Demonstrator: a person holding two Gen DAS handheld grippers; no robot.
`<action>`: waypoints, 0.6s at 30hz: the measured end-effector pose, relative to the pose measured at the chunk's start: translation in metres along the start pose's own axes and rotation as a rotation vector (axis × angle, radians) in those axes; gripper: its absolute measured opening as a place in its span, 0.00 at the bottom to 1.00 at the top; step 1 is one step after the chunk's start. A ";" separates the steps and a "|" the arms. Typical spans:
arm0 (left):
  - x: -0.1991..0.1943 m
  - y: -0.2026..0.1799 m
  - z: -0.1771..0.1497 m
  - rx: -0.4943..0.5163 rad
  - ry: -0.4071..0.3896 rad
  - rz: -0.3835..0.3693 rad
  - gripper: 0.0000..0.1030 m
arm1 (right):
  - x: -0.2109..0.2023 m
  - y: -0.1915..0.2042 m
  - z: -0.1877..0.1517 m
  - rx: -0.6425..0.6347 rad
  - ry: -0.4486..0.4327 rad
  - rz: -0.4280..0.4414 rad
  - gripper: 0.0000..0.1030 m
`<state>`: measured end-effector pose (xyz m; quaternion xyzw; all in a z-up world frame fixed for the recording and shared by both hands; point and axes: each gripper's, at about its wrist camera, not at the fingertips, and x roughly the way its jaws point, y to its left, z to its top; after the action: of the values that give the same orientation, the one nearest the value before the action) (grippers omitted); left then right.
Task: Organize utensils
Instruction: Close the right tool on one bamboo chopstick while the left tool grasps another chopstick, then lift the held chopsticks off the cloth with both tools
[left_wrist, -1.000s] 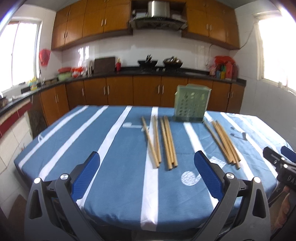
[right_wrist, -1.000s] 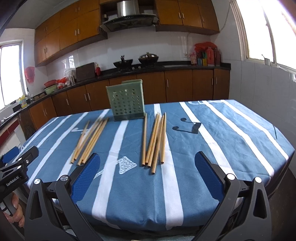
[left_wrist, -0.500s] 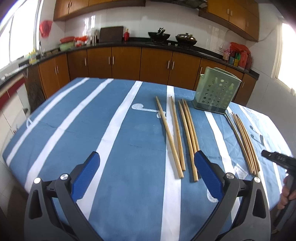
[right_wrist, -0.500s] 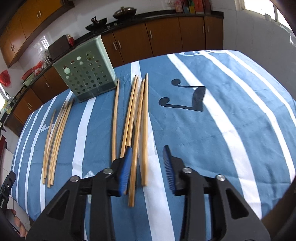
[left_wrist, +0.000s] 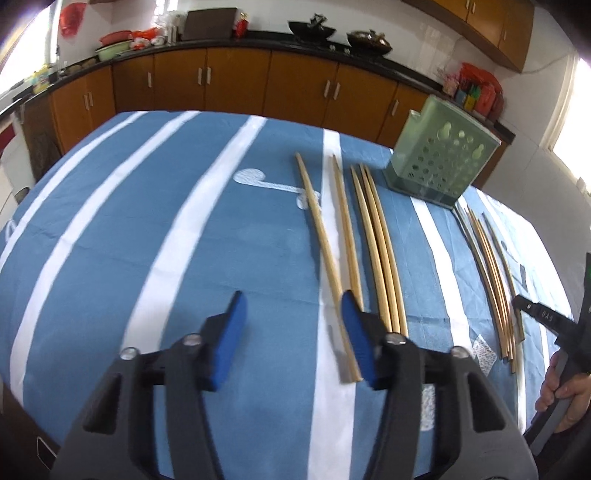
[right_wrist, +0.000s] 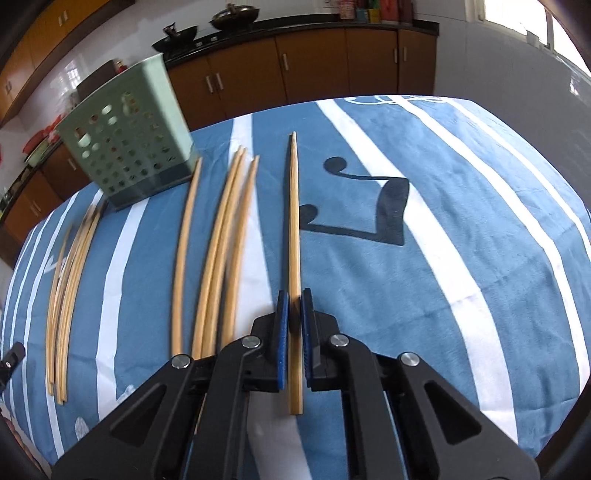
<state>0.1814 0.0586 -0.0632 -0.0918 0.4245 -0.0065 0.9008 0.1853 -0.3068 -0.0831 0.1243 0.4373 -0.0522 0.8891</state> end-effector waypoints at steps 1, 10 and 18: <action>0.005 -0.002 0.002 0.003 0.013 -0.003 0.41 | -0.001 0.000 0.000 -0.006 -0.002 -0.001 0.08; 0.041 -0.022 0.016 0.044 0.098 -0.037 0.27 | 0.008 0.004 0.010 -0.043 -0.006 0.004 0.08; 0.054 -0.018 0.031 0.066 0.096 -0.017 0.08 | 0.013 0.007 0.014 -0.063 -0.003 0.004 0.08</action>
<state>0.2412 0.0407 -0.0823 -0.0654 0.4661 -0.0324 0.8817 0.2054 -0.3040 -0.0837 0.0969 0.4373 -0.0367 0.8933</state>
